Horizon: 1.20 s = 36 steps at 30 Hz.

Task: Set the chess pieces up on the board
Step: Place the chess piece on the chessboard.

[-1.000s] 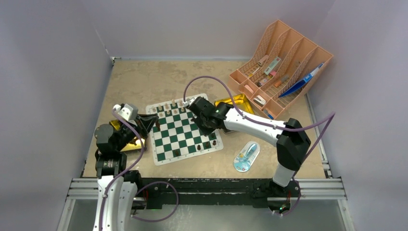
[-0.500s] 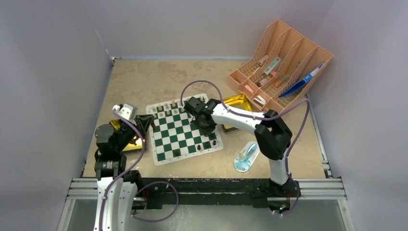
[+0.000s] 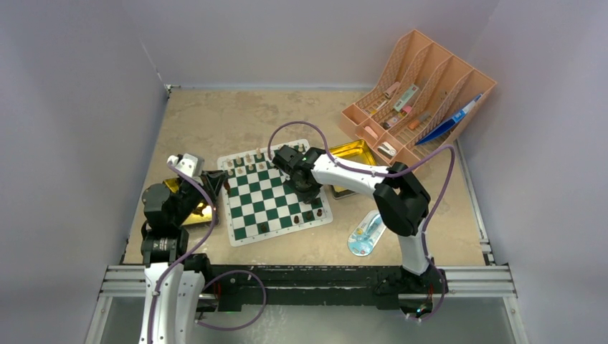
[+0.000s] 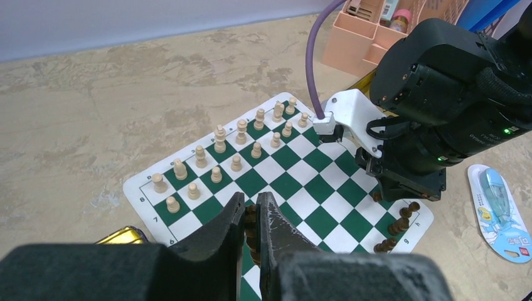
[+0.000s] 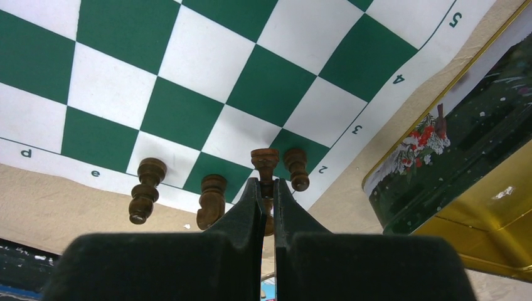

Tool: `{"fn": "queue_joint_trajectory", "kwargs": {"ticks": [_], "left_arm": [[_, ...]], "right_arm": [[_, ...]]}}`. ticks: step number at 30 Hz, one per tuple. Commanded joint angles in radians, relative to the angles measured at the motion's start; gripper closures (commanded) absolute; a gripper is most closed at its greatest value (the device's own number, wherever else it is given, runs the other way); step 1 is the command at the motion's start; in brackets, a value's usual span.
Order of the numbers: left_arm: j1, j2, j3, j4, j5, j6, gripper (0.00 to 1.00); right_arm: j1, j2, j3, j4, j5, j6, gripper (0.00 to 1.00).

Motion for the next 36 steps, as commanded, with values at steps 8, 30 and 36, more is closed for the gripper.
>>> {"fn": "queue_joint_trajectory", "kwargs": {"ticks": [8, 30, 36], "left_arm": [[0.007, -0.003, 0.04, 0.014, -0.02, 0.035, 1.0], [0.004, -0.016, 0.04, 0.0, -0.024, 0.044, 1.0], [0.004, -0.023, 0.04, -0.004, -0.028, 0.046, 1.0]], "right_arm": [[0.018, 0.004, 0.033, -0.025, -0.003, -0.012, 1.0], [0.043, 0.052, 0.086, -0.042, 0.0, -0.007, 0.89], [0.044, 0.077, 0.096, -0.064, 0.015, -0.001, 0.88]]}}
